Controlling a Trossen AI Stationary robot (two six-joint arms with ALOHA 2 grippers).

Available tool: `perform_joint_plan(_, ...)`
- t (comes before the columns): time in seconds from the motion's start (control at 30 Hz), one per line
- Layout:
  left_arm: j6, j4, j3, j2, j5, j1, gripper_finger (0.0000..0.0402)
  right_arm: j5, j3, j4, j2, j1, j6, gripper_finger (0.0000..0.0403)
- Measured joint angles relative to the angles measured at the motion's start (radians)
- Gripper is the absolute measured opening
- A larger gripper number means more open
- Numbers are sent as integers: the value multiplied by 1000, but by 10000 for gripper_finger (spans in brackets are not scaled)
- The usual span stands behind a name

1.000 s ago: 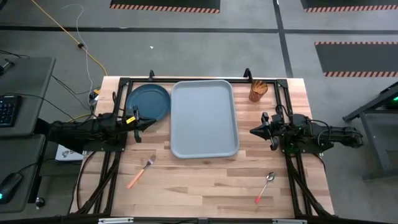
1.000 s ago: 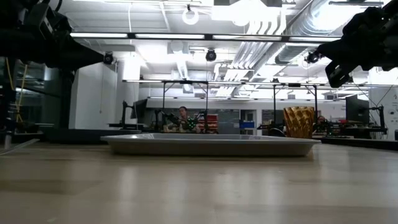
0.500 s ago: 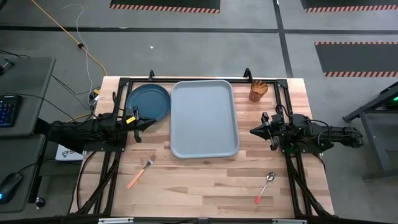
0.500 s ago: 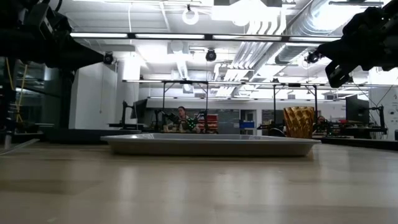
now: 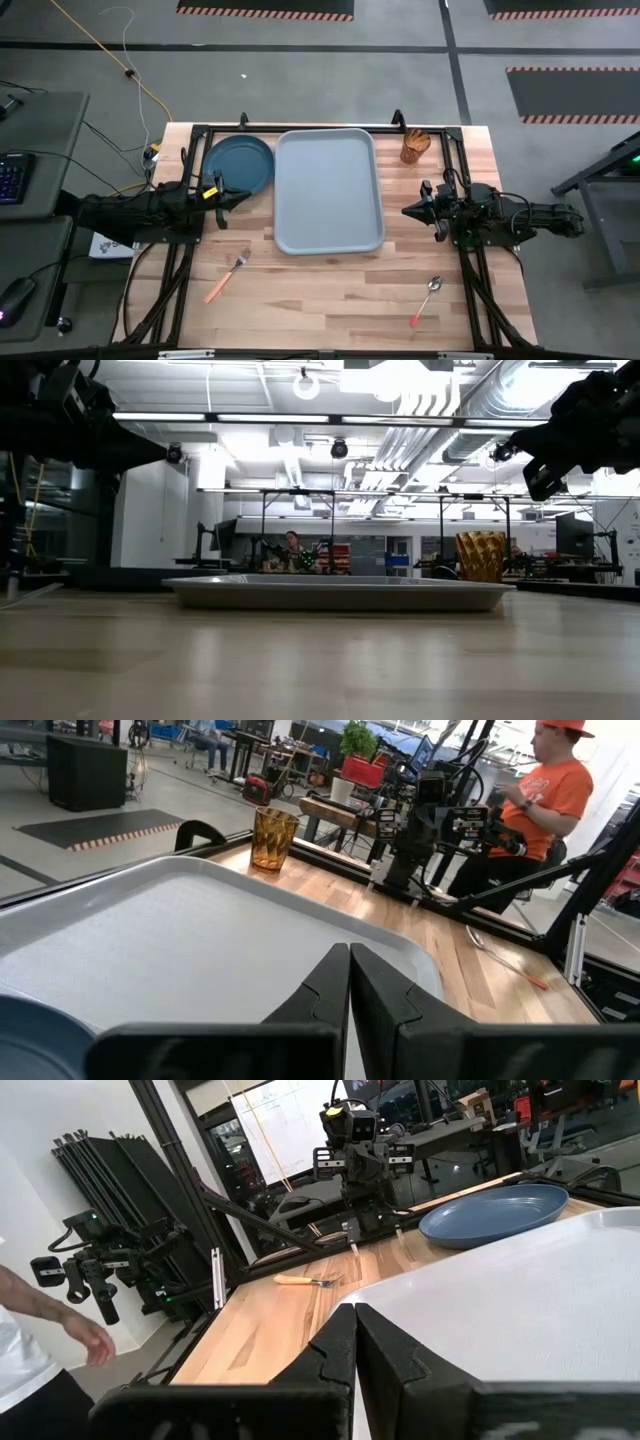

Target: Pick and place plate/cup/fork/spoon on tray

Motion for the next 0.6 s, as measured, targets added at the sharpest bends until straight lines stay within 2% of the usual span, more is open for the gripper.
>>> perform_joint_plan(0.43, -4, 38, 0, 0, -22, 0, 3, 0, 0, 0, 0, 0, 0, 0)
perform_joint_plan(0.6, -215, 221, 0, 1, -42, 0, 3, 0, 0, 0, 0, 0, 0, 0)
